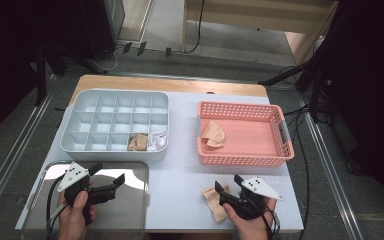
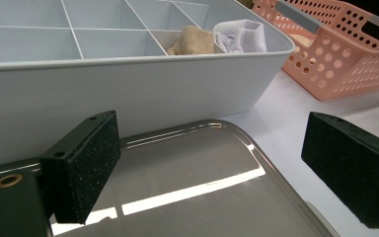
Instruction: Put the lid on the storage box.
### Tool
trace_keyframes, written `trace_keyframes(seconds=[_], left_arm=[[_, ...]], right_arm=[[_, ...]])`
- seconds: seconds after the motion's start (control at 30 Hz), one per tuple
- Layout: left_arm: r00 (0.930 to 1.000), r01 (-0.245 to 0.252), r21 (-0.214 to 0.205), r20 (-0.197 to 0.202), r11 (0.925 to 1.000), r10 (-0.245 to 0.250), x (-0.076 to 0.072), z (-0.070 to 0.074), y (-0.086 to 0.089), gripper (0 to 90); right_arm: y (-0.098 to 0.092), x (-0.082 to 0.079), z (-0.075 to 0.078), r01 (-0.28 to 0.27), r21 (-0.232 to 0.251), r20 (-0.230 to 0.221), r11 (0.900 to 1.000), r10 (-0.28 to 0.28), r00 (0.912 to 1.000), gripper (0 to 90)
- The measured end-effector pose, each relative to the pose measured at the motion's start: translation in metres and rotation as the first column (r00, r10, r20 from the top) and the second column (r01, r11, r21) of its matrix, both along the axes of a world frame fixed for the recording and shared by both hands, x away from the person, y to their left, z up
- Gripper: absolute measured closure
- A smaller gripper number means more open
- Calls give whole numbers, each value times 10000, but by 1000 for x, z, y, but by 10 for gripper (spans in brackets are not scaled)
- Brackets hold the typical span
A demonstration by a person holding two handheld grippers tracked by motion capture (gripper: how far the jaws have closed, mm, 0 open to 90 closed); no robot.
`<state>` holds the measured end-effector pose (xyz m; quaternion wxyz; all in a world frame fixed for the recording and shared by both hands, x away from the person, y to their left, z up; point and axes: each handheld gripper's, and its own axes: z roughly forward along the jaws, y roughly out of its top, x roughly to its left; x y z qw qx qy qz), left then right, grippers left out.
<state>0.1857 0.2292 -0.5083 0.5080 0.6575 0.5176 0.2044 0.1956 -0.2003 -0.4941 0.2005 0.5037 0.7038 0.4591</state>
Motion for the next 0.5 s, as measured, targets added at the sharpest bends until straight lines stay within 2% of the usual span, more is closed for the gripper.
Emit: trace_keyframes(seconds=[0.5], left_arm=[[9999, -90, -62, 62, 9999, 90, 0, 1, 2, 85]], right_arm=[[5, 22, 35, 148, -164, 593, 9998, -138, 9981, 300]])
